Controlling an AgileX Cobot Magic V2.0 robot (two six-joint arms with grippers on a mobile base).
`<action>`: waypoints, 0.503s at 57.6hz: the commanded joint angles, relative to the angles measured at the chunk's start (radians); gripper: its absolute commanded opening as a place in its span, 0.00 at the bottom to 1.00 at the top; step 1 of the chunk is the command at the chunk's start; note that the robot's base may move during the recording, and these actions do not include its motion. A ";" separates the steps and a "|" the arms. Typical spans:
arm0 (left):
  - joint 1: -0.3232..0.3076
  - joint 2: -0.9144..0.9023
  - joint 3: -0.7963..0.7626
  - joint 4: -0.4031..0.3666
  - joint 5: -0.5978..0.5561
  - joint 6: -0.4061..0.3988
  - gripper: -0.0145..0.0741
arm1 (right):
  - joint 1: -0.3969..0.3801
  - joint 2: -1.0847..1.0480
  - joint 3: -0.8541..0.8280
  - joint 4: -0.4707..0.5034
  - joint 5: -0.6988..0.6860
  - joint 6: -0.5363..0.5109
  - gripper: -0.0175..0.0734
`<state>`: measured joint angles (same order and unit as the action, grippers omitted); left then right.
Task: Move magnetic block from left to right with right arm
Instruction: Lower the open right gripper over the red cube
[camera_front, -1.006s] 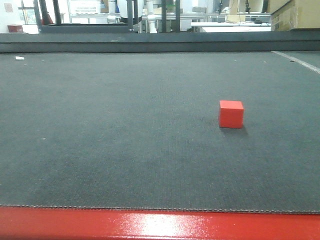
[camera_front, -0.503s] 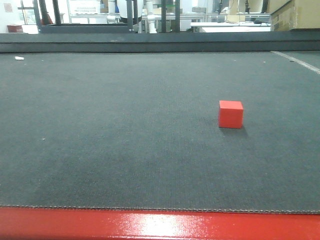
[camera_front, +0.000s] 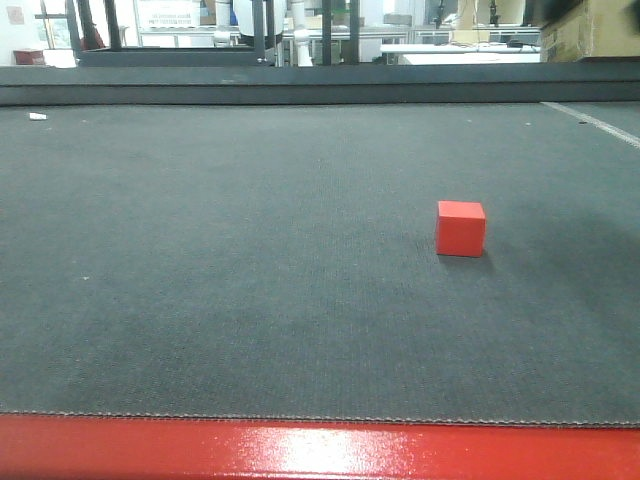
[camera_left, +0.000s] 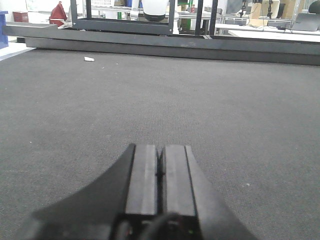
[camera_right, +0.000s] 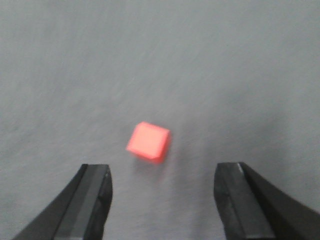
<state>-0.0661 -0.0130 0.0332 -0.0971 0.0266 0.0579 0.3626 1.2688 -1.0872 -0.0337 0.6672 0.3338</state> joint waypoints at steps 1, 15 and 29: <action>0.002 -0.012 0.008 -0.005 -0.083 -0.006 0.02 | 0.032 0.100 -0.131 -0.062 0.053 0.134 0.79; 0.002 -0.012 0.008 -0.005 -0.083 -0.006 0.02 | 0.077 0.329 -0.297 -0.123 0.164 0.304 0.79; 0.002 -0.012 0.008 -0.005 -0.083 -0.006 0.02 | 0.081 0.470 -0.357 -0.130 0.185 0.366 0.79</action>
<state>-0.0661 -0.0130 0.0332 -0.0971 0.0266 0.0579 0.4436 1.7510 -1.3977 -0.1319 0.8683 0.6833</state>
